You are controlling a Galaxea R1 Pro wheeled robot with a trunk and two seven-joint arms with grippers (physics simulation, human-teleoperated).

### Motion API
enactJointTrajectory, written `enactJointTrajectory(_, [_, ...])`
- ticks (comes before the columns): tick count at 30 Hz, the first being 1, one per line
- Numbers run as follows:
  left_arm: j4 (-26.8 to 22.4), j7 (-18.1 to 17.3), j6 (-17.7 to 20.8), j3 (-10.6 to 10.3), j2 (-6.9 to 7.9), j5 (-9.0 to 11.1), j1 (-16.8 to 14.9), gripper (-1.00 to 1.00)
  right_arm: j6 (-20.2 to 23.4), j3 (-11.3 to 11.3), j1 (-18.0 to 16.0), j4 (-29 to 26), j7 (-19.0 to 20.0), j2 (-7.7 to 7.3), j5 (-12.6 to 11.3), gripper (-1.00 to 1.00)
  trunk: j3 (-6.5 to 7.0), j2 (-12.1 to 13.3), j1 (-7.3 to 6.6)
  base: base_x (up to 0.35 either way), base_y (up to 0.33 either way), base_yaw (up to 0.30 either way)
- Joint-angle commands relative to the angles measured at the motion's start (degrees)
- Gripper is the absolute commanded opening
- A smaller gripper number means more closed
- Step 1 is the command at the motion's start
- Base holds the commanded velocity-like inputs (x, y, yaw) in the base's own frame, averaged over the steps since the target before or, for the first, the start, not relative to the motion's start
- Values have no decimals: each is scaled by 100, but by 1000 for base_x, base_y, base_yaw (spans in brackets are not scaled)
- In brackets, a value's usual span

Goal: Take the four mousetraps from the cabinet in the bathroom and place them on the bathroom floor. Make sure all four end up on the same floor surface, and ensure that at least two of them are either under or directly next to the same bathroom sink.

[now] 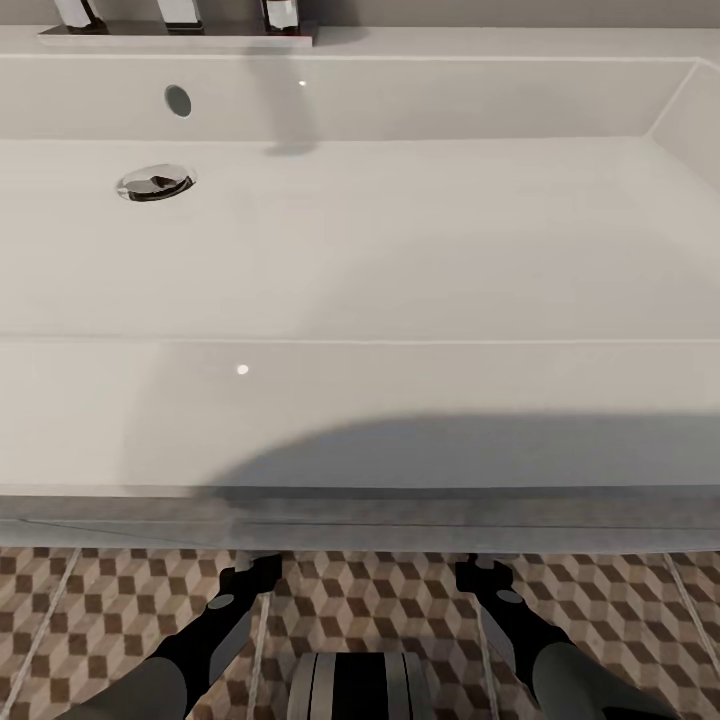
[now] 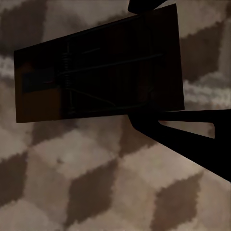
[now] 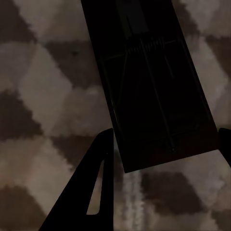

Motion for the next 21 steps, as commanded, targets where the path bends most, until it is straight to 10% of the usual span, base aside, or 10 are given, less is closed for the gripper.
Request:
enactJointTrajectory(1, [5,53,-20,-51,3,37,-4,-100,-19,-45,-3,5,-9,4,45,-100,-3,-1,-1,0,0,0])
enactJointTrajectory(2, [5,53,-20,-51,3,37,-4,-100,-19,-46,-3,5,-9,4,45,100,-3,-1,-1,0,0,0])
enactJointTrajectory(21, [34,53,-17,-43,11,39,-4,-100,-19,-50,-3,5,-9,4,45,100,-3,-1,-1,0,0,0])
